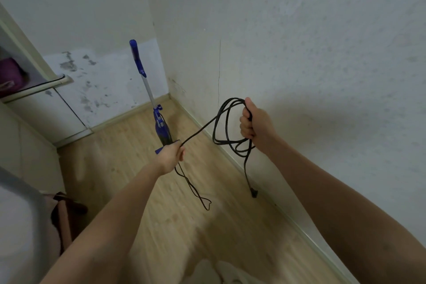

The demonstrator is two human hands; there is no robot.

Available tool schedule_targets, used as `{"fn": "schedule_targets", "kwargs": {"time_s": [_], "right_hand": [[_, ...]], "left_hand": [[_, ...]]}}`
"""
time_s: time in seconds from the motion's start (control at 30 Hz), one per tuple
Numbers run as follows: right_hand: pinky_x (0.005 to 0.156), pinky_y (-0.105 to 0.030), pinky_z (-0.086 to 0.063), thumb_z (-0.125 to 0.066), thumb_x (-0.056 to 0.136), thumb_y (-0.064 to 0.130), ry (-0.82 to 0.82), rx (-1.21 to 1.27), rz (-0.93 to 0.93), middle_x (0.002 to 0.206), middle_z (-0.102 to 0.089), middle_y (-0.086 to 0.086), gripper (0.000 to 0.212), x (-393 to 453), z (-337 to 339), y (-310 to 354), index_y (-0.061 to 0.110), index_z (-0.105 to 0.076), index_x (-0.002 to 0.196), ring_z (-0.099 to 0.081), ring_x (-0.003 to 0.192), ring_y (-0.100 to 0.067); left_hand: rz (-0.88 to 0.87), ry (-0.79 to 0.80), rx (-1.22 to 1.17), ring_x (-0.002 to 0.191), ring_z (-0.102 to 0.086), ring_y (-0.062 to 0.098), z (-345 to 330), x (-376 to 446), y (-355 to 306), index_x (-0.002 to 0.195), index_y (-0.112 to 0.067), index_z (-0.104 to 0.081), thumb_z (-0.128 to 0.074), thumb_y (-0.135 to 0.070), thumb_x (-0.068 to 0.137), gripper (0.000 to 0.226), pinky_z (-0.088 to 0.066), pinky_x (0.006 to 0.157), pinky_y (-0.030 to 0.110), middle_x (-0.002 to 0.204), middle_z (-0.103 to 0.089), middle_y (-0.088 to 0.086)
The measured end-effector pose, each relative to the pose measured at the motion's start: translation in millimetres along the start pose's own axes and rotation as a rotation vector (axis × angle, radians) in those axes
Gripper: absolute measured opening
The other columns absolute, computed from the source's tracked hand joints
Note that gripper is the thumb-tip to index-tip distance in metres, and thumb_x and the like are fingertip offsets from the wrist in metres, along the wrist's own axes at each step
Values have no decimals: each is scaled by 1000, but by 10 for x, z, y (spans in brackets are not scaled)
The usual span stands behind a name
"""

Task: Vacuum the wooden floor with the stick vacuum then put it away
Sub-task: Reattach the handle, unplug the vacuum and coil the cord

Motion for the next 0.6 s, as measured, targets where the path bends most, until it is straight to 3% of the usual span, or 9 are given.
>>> {"fn": "schedule_targets", "kwargs": {"time_s": [0.13,0.27,0.43,0.47,0.53,0.6], "right_hand": [[37,-23,-12,-37,104,42,-56,180,42,45,-21,5,46,26,45,129,20,-31,63,-15,36,-10],[35,-22,-15,-38,103,41,-75,174,28,45,-22,5,46,44,28,171,20,-32,63,-15,36,-10],[36,-22,-15,-33,105,38,-25,63,-53,45,-23,5,45,48,-126,28,18,-34,65,-16,35,-10],[36,-22,-15,-33,105,36,-11,34,-67,45,-23,5,44,55,-151,9,18,-35,65,-17,36,-10],[38,-23,-16,-33,105,32,26,-47,-86,45,-24,5,40,73,-208,-26,18,-34,67,-18,36,-10],[37,-22,-21,-33,104,31,73,-178,-91,47,-29,3,38,91,-272,-92,17,-34,68,-23,36,-11]], "left_hand": [[274,-110,-88,77,-47,20,-81,-60,345,75,-13,-43,-35,-5,102,29,-35,65,20,72,-45,-1],[527,-222,-365,84,-57,27,-152,-107,474,111,10,-55,-37,-9,102,28,-50,85,38,94,-56,18],[383,-51,-60,91,-64,27,-43,-56,51,115,4,-60,-45,-19,100,31,-50,76,32,107,-66,16],[351,14,27,90,-66,28,-33,-61,-41,114,5,-61,-48,-22,99,34,-51,77,33,102,-67,17],[316,165,178,71,-64,20,-73,-99,-224,112,5,-62,-51,-25,98,35,-51,70,31,80,-65,9],[243,302,350,68,-63,16,-136,-128,-392,114,3,-63,-53,-26,97,35,-51,70,28,76,-66,5]]}}
Point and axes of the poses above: each hand's wrist, its own x-axis towards the middle knuckle, its own z-axis out of the back of the hand, y = z × x, the point moved 3 cm from there along x, towards the middle knuckle
